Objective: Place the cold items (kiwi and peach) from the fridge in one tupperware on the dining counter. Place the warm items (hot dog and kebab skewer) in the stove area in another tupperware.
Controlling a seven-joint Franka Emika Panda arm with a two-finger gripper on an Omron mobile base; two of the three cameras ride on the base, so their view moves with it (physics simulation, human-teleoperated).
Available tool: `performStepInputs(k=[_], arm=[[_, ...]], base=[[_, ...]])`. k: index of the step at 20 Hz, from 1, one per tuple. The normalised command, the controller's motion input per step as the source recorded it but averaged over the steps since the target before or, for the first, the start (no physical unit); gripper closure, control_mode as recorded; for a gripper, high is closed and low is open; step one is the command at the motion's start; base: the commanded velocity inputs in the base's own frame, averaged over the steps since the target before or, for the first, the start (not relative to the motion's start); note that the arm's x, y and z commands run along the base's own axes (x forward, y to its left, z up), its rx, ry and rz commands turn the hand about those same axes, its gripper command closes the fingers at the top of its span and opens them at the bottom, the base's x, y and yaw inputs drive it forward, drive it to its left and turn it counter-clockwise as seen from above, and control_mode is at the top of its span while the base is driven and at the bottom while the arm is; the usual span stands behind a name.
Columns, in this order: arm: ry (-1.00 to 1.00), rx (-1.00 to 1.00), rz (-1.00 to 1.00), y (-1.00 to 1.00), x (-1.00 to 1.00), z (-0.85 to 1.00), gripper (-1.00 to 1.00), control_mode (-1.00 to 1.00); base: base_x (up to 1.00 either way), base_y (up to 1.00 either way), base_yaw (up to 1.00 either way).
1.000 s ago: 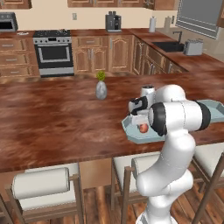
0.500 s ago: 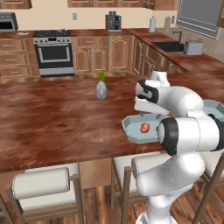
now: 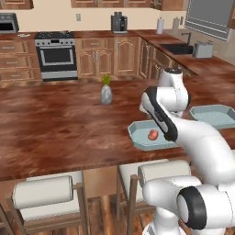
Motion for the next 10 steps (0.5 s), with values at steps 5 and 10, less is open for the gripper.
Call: performStepInputs(k=[5, 10], arm=[[-0.13, -0.01, -0.03, 0.07, -1.0, 0.57, -1.0, -1.0], [-0.02, -0.16, 0.32, 0.14, -0.59, 0.81, -1.0, -1.0]], base=[[0.0, 0.0, 0.0], [0.0, 0.0, 0.0]])
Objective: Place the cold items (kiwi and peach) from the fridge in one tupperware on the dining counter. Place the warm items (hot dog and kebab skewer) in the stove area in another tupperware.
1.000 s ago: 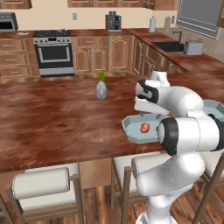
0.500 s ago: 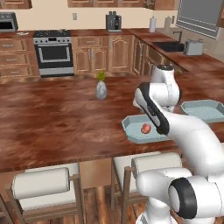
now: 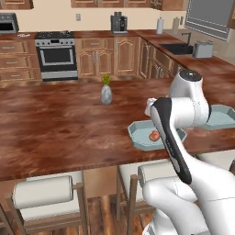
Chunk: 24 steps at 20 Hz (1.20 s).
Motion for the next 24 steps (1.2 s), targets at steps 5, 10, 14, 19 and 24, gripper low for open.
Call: performStepInputs(k=[5, 10, 14, 19, 24], arm=[[0.11, -0.21, 0.55, 0.0, -0.29, 0.54, -1.0, -1.0], [0.17, -0.12, 0.41, 0.02, -0.38, 0.35, -1.0, -1.0], [0.03, 0.02, 0.01, 0.14, -0.73, -0.22, -1.0, -1.0], [-0.01, 0.0, -0.06, 0.03, -0.99, -0.17, -1.0, -1.0], [0.0, 0.0, -0.13, 0.0, -0.71, -0.18, -1.0, -1.0]], base=[[0.0, 0.0, 0.0], [0.0, 0.0, 0.0], [0.0, 0.0, 0.0], [0.0, 0.0, 0.0], [0.0, 0.0, 0.0]])
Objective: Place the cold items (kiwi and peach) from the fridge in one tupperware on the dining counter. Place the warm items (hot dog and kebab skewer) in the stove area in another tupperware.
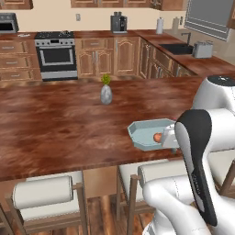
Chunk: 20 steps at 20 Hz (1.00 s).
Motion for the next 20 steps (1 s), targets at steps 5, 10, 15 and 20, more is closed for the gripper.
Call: performStepInputs(k=[5, 10, 15, 20], arm=[[0.01, 0.0, 0.0, 0.0, 0.0, -0.02, -1.0, -1.0], [0.0, 0.0, 0.0, 0.0, 0.0, -0.03, -1.0, -1.0], [0.0, 0.0, 0.0, 0.0, 0.0, 0.0, -1.0, 1.0], [0.0, 0.0, 0.0, 0.0, 0.0, 0.0, -1.0, 1.0]], base=[[0.0, 0.0, 0.0], [0.0, 0.0, 0.0], [0.0, 0.0, 0.0], [-0.47, 0.0, 0.0]])
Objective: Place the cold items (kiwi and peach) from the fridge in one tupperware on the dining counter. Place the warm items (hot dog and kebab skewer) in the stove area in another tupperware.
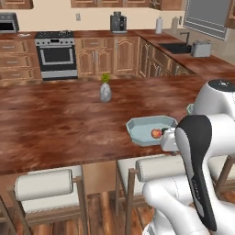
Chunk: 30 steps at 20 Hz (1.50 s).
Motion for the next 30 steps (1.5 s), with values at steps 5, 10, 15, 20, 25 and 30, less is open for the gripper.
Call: performStepInputs(k=[5, 10, 15, 20, 25, 30], arm=[[0.0, 0.0, 0.0, 0.0, 0.0, 0.0, -1.0, 1.0], [0.0, 0.0, 0.0, 0.0, 0.0, 0.0, -1.0, 1.0], [0.0, 0.0, 0.0, 0.0, 0.0, 0.0, -1.0, 1.0], [0.0, 0.0, 0.0, 0.0, 0.0, 0.0, -1.0, 1.0], [0.0, 0.0, 0.0, 0.0, 0.0, 0.0, -1.0, 1.0], [0.0, 0.0, 0.0, 0.0, 0.0, 0.0, -1.0, 1.0]], base=[[-0.77, 0.21, 0.0], [-0.66, 0.95, 0.0], [-0.3, 1.0, 0.0], [0.04, 1.0, 0.0], [0.23, 1.0, -0.03], [0.04, 1.0, -0.11]])
